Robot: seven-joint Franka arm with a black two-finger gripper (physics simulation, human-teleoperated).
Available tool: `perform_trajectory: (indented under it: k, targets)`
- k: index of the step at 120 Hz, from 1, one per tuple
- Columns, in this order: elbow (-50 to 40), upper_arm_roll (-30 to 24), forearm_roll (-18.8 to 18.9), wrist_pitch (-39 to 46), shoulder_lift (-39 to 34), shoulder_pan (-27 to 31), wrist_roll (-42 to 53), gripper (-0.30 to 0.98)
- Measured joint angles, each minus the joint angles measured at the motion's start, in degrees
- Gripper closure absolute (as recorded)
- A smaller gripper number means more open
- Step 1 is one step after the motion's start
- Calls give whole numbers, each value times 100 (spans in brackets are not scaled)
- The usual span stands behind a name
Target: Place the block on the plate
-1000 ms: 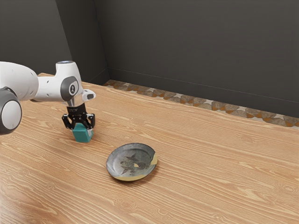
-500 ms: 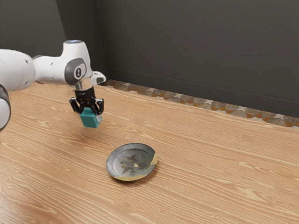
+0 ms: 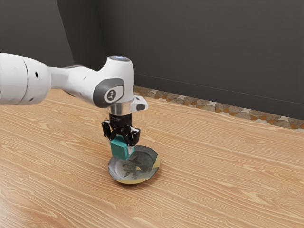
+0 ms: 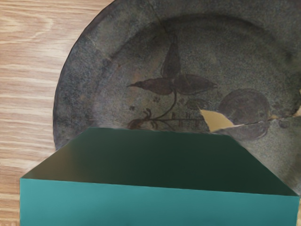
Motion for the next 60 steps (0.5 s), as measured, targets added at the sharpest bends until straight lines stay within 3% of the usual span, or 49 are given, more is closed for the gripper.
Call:
perform_trajectory:
  k: [60]
  targets:
    - [-66,-295,-2,178,400,34,-682,30]
